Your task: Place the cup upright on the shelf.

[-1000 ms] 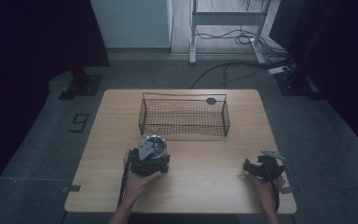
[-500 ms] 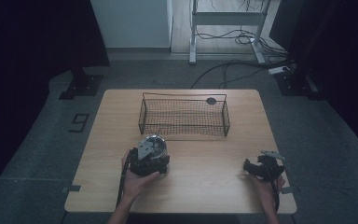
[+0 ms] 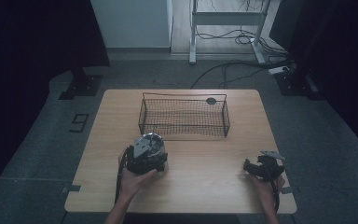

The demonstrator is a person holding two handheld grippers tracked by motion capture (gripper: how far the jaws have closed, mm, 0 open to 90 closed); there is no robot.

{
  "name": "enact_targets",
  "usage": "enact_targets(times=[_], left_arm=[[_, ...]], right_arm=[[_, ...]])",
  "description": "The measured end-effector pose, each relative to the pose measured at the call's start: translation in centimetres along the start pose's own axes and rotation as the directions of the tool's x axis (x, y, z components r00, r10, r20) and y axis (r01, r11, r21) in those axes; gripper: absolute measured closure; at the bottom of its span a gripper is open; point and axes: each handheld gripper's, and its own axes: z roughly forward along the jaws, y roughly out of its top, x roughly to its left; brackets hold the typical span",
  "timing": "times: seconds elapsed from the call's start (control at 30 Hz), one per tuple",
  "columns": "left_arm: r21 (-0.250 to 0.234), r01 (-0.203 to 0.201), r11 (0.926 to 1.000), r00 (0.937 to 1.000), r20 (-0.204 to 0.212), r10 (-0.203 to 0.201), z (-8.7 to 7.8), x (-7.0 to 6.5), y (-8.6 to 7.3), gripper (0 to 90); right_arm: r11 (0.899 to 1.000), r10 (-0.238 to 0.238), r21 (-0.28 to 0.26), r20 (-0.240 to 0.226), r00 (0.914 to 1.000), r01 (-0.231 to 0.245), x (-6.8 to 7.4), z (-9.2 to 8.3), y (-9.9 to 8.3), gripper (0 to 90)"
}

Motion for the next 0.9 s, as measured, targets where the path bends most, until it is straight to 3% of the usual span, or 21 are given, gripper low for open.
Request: enact_targets(times=[0.9], left_arm=[[-0.045, 0.006, 0.999, 1.0, 0.004, -0.006, -1.2, 1.6, 5.0, 4.2]], right_arm=[[1.0, -0.002, -0.004, -0.002, 1.0, 0.002, 0.0, 0.0, 0.0, 5.2]])
